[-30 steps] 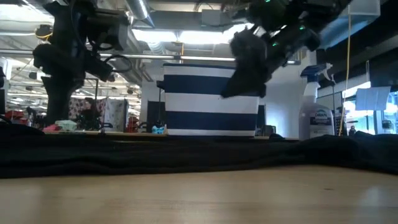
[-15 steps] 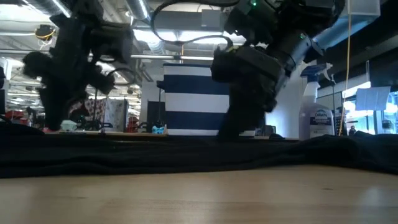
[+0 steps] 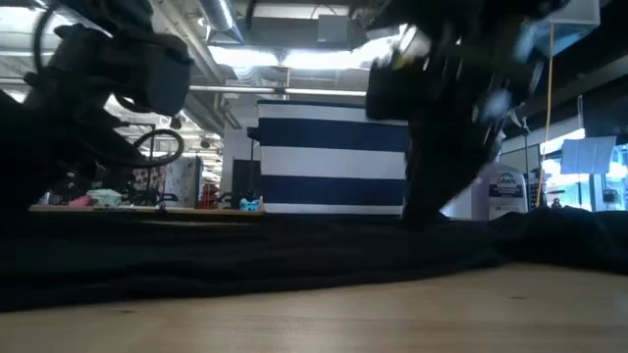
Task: Fold Laundry from Bin
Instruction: Fold the black shirt
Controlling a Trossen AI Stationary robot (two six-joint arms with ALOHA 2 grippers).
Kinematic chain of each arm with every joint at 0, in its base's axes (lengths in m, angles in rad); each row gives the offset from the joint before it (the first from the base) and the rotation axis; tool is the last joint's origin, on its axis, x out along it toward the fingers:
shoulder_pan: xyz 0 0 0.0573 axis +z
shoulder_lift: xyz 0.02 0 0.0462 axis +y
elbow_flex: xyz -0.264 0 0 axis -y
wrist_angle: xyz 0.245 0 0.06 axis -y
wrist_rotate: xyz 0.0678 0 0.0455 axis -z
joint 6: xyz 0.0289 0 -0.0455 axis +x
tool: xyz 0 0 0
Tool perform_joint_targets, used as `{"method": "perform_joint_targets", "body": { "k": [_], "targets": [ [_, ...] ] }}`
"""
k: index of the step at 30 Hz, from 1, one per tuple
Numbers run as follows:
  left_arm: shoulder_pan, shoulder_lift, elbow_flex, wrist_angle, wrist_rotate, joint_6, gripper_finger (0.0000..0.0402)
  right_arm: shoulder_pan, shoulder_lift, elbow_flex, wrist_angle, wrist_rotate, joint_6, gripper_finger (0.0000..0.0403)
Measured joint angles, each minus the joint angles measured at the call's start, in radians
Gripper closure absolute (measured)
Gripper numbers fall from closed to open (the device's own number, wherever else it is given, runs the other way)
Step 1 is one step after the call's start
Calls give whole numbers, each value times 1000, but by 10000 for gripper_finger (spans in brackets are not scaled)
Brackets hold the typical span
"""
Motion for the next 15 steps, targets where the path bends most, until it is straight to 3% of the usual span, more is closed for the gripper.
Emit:
{"method": "perform_joint_targets", "body": {
  "k": [5,10,13,15],
  "targets": [
    [-55,0,0,-2,-3,-49,375,26,-149,2,-254,169,119,384],
    [-84,0,0,4,-1,-68,375,33,-244,-4,-695,313,374,384],
    [-95,0,0,6,2,-78,375,24,-253,-43,-863,310,502,384],
    [-104,0,0,9,20,-79,375,12,-253,-87,-867,280,537,384]
  ]
}}
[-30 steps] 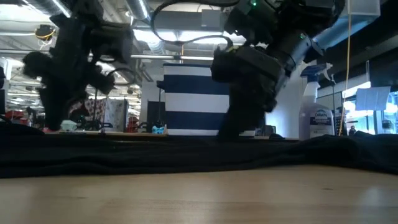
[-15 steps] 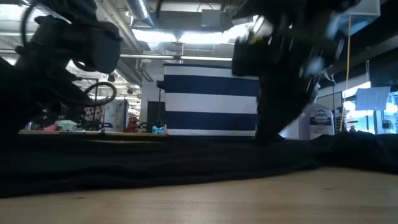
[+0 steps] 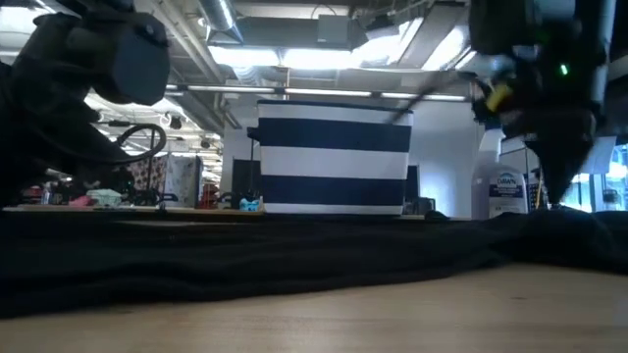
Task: Fold Laundry from Bin
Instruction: Fold the black shirt
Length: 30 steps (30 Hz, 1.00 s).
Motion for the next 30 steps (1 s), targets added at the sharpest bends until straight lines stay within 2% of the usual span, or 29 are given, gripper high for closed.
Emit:
{"method": "perform_joint_targets", "body": {
  "k": [4,9,11,17,24,30],
  "targets": [
    [-18,0,0,1,35,-4,375,-47,0,-137,143,-90,13,384],
    [-44,0,0,2,70,-42,375,-138,-13,-248,260,-125,-7,384],
    [-55,0,0,4,88,-49,375,-189,-13,-251,260,-128,-41,384],
    [-82,0,0,78,127,-76,375,-388,-1,-196,271,-9,-238,384],
    [-108,0,0,242,179,-100,375,-619,2,-163,353,-10,-444,384],
    [-138,0,0,339,219,-104,375,-718,2,-161,456,-25,-569,384]
  ]
}}
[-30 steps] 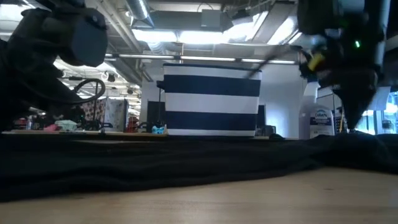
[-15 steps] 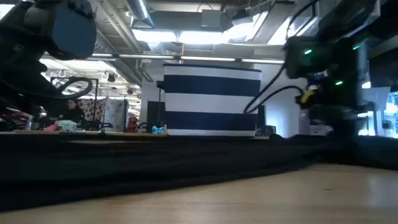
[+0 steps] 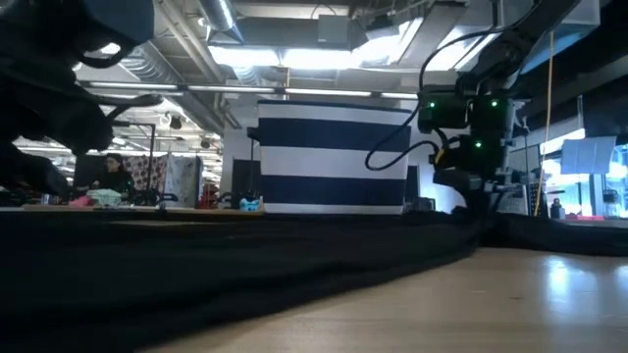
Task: Fold Laundry from Bin
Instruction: Fold the black shirt
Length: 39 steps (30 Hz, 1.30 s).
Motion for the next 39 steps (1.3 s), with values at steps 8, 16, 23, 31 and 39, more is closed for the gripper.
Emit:
{"method": "perform_joint_targets", "body": {
  "k": [8,16,23,31,39],
  "targets": [
    [-33,0,5,53,74,2,375,-7,-2,2,109,-43,-118,384],
    [-13,-5,149,-213,-85,162,388,121,-31,37,111,-109,-118,384],
    [75,-6,216,-355,-280,313,398,311,-36,146,193,-66,-94,384],
    [223,-5,80,-348,-355,405,399,532,-6,156,291,10,-17,384],
    [234,-5,14,-270,-304,388,400,617,127,156,251,61,116,384]
  ]
}}
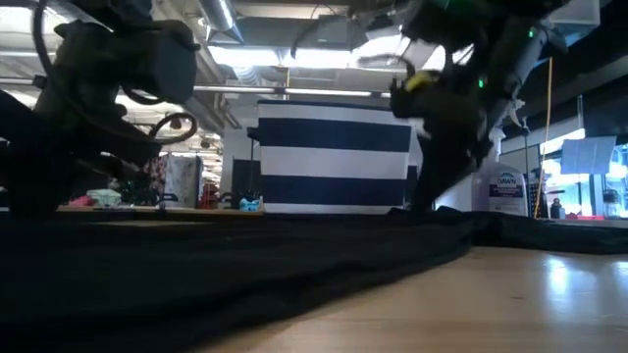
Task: Fold Laundry from Bin
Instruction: Fold the black shirt
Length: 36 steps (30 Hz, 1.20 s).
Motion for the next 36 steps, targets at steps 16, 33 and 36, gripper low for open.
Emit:
{"method": "perform_joint_targets", "body": {
  "k": [16,33,36],
  "targets": [
    [-205,4,-5,321,137,-207,401,-103,69,3,-192,-8,-9,384],
    [-262,4,-4,476,135,-146,401,-58,-157,-3,-133,-18,-13,384],
    [-278,-3,-4,466,116,-123,401,-17,-172,-2,18,-18,-38,384]
  ]
}}
